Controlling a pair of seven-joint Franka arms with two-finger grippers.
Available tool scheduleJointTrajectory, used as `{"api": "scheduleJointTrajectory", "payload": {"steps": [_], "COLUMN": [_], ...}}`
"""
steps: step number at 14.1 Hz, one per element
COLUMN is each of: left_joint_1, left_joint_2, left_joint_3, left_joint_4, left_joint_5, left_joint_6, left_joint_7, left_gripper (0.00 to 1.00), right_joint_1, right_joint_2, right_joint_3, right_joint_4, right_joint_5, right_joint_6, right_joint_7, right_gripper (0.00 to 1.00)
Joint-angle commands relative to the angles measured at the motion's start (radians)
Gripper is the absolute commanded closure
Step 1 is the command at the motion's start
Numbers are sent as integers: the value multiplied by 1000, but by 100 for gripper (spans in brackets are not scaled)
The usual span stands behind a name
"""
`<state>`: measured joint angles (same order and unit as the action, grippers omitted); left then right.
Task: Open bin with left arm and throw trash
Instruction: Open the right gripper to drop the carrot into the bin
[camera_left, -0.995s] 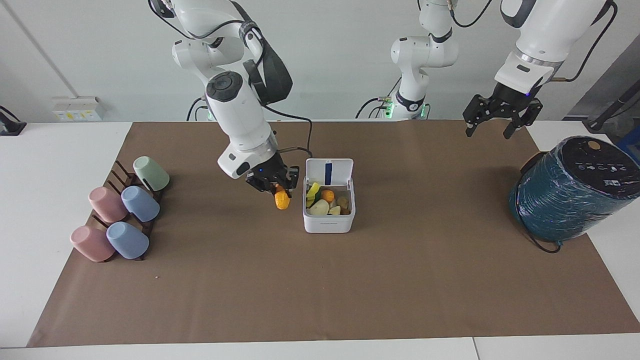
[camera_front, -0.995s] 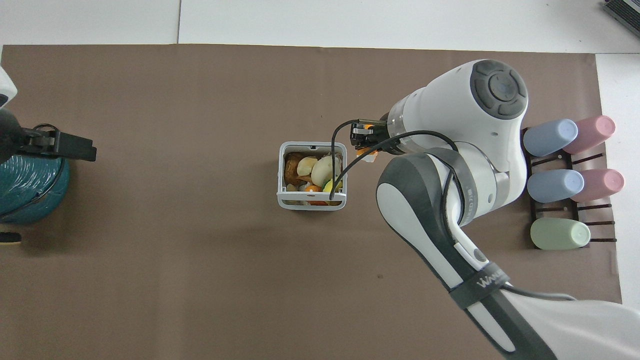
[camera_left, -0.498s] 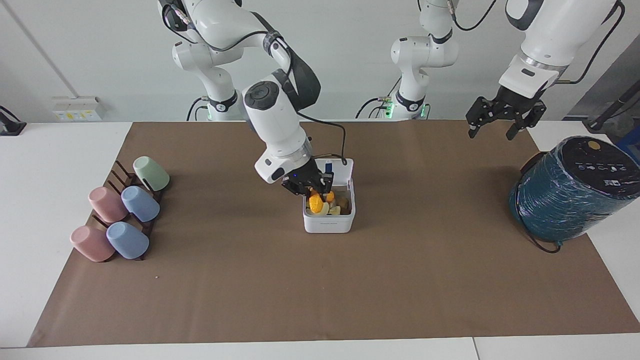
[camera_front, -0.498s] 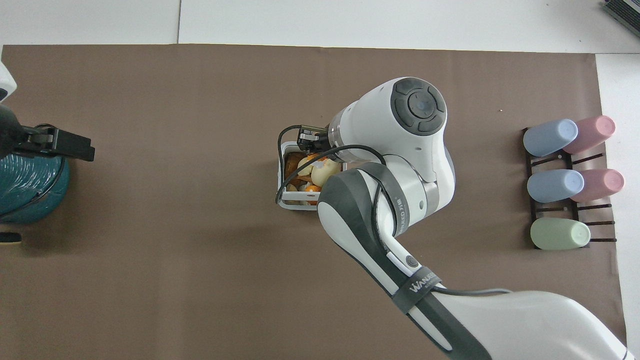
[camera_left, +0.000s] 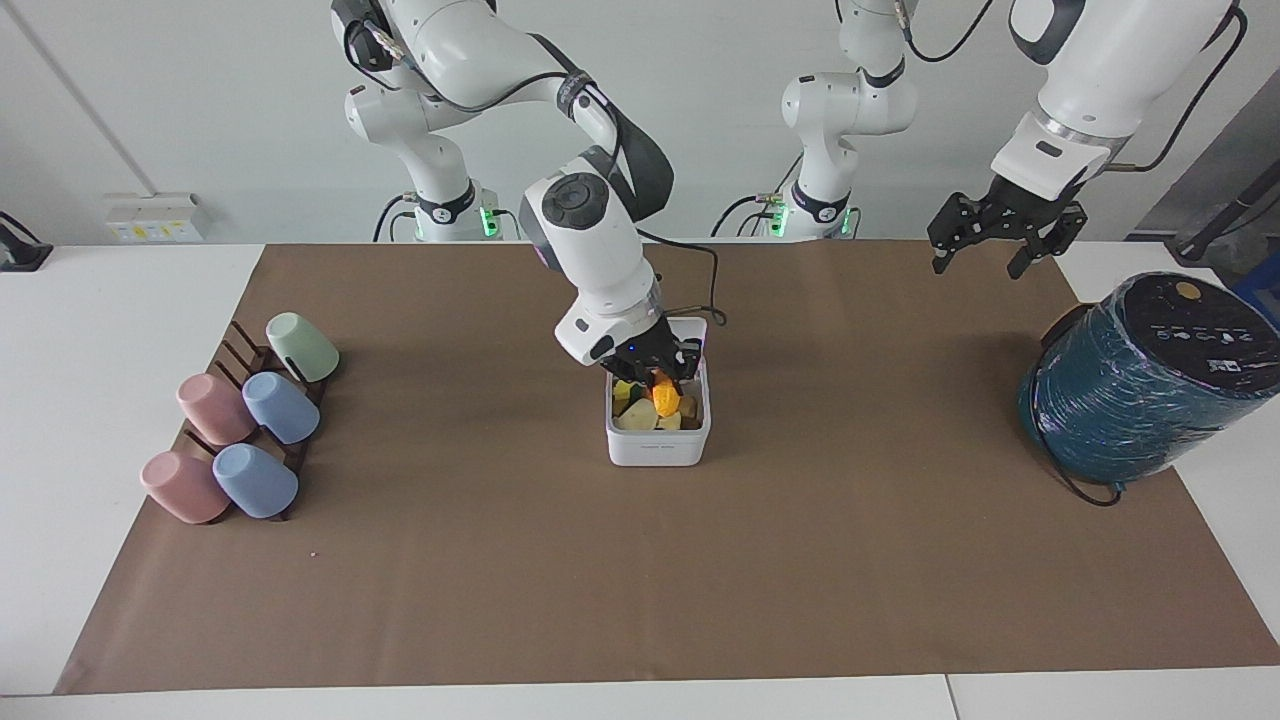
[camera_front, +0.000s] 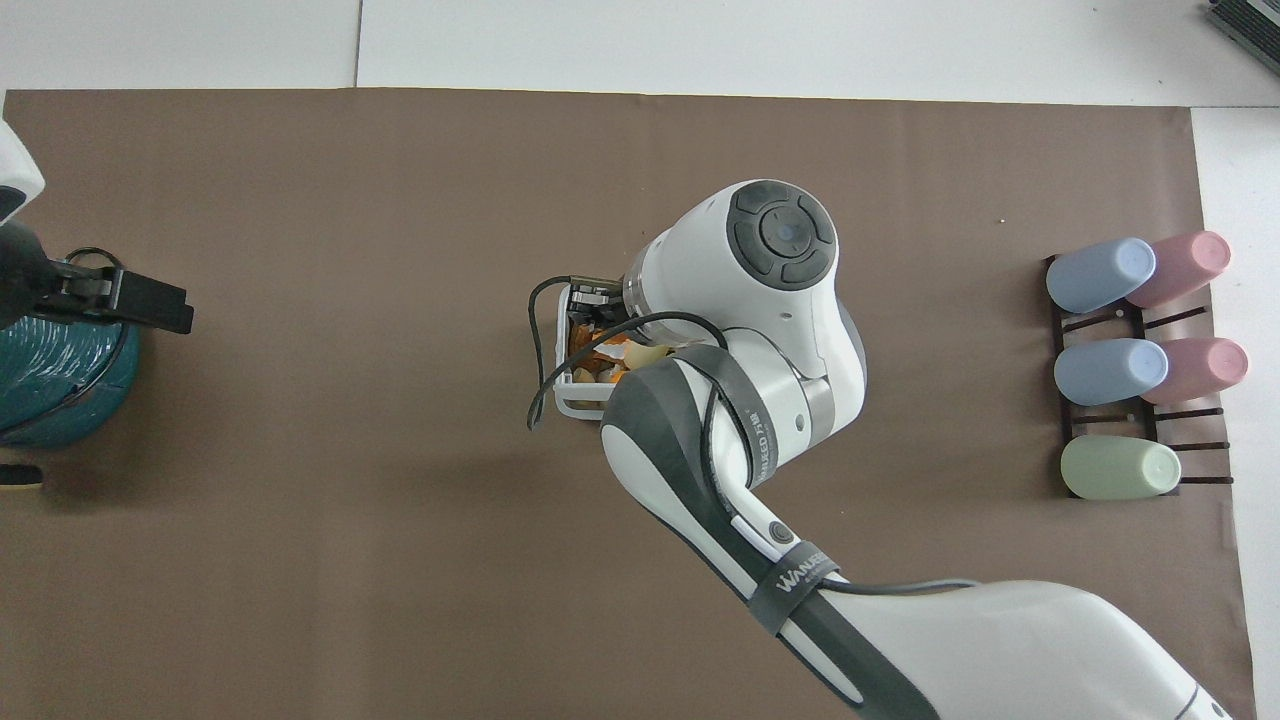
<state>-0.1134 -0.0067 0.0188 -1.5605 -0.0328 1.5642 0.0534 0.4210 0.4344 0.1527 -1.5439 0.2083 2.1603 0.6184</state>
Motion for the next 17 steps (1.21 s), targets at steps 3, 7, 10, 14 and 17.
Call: {"api": "scheduleJointTrajectory", "payload": {"steps": [3,7,10,14,17], "left_joint_1": [15,11,14,14,14], "left_joint_2": [-35,-35,-35,-35,-35], "left_joint_3": [-8,-10,-10,-10,-10], "left_joint_4": [-47,-46,-47,-47,-47], "left_joint_5": [11,11,11,11,11], "left_joint_6": [-9,-7,-6,-6,-6], "left_joint_7": [13,9,9,9,9], "left_gripper": [0,0,0,0,0], "right_joint_1": [1,1,4,-7,-59], "right_joint_2": [0,-3,-3,-32,-97], "right_joint_3": [2,2,2,-9,-25], "right_joint_4": [-28,-33,-31,-15,-15], "right_joint_5": [22,20,17,-6,-125], "right_joint_6": [1,0,1,7,4], "right_joint_7": [12,14,14,14,11], "right_gripper": [80,0,0,0,0]}}
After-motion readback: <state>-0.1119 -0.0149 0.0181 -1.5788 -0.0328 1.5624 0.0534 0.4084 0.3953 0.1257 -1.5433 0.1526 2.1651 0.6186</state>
